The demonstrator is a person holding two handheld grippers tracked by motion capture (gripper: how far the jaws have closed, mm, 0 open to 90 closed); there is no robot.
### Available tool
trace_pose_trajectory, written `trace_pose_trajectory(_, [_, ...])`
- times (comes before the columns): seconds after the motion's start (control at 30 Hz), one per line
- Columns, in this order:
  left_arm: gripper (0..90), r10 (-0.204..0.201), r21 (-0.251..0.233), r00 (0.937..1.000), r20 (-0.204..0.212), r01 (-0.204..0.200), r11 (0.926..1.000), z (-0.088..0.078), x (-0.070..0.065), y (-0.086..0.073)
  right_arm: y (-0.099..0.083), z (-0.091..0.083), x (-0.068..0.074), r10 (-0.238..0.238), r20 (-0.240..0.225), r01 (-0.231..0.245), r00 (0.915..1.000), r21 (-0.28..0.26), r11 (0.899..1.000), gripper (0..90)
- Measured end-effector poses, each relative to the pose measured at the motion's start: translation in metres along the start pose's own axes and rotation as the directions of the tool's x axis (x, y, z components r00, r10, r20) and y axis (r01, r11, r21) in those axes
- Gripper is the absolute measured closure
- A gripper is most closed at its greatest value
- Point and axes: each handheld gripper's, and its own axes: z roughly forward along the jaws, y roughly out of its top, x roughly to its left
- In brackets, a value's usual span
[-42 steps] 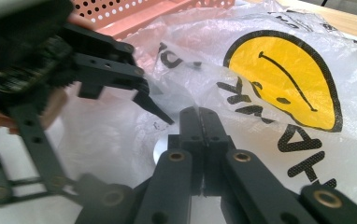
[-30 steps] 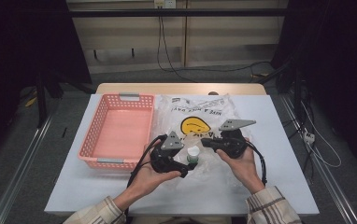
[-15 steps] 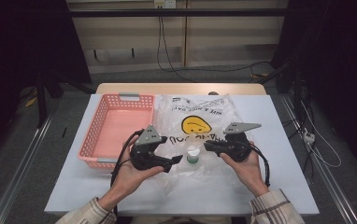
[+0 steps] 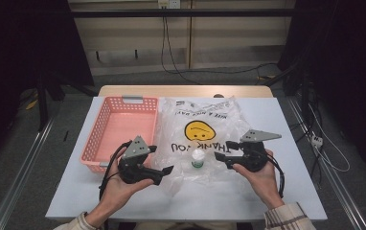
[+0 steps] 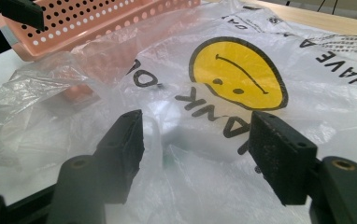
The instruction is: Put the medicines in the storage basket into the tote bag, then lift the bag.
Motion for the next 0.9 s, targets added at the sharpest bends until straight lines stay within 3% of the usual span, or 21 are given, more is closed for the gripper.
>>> trace_pose_trajectory(0.2, [12.9,0.003,0.016,1.0,0.0,-0.003,0.9999,-0.004,-0.006,-0.011,-0.01,-0.009,-0.001,0.022,0.049,-0.022,0.9986,0.009,1.0,26.8])
trace_pose_trajectory(0.37, [12.9,0.012,0.003,0.9999,-0.004,-0.012,0.9999,-0.013,-0.014,-0.015,-0.016,-0.019,0.002,0.023,0.065,-0.023,0.9977,0.007,1.0,26.5])
trace_pose_trajectory(0.53, [15.3,0.008,0.027,0.9999,0.009,-0.008,0.9996,-0.015,-0.019,-0.026,-0.022,-0.03,-0.002,0.029,0.089,-0.03,0.9956,0.011,0.999,26.5])
trace_pose_trajectory(0.73, [15.3,0.035,0.048,0.9989,0.031,-0.037,0.9982,-0.015,-0.028,-0.033,-0.035,-0.046,-0.006,0.044,0.119,-0.047,0.9919,0.021,0.999,26.0])
trace_pose_trajectory(0.9, [15.3,0.062,0.061,0.9973,0.038,-0.064,0.9961,-0.017,-0.039,-0.039,-0.047,-0.054,0.002,0.045,0.11,-0.049,0.9929,0.03,0.998,29.8])
